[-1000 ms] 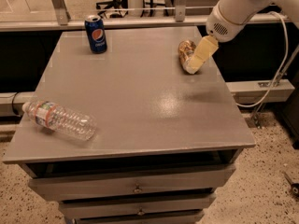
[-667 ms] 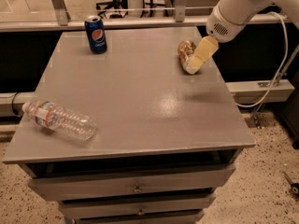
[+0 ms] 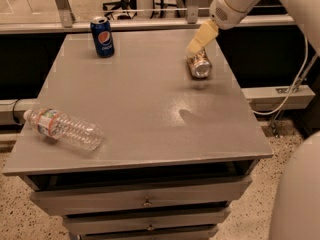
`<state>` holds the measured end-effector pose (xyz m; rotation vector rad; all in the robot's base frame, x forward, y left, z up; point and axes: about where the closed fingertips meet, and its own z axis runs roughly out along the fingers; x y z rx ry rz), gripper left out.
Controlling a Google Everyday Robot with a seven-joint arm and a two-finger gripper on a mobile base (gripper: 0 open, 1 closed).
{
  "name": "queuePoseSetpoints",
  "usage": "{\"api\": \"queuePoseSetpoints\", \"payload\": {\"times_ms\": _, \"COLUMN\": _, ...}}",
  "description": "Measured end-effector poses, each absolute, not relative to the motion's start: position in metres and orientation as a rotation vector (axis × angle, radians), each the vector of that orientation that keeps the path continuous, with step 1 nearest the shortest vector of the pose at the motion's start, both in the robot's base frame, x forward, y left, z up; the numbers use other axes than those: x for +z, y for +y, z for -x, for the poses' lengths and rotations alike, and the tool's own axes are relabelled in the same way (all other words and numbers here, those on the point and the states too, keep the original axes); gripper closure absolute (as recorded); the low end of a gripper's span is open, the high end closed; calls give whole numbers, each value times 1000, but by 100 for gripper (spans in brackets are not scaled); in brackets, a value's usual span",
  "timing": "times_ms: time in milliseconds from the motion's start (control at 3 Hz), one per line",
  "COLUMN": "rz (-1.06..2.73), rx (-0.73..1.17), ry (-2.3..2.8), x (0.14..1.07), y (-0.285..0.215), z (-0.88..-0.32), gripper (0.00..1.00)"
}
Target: Place orange can upright
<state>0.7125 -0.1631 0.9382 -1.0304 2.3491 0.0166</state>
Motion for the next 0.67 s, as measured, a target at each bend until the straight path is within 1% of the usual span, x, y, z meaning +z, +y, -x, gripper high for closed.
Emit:
{"api": "queuePoseSetpoints", "payload": {"times_ms": 333, "rz": 886, "rx": 66, "ry": 2402, "x": 934, "y": -151, "z": -741, "gripper": 0}}
{"api": "queuePoseSetpoints", "payload": {"times_ms": 667, "rz": 712, "rx": 91, "ry": 2503, "x": 910, "y": -146, "z": -758, "gripper": 0}}
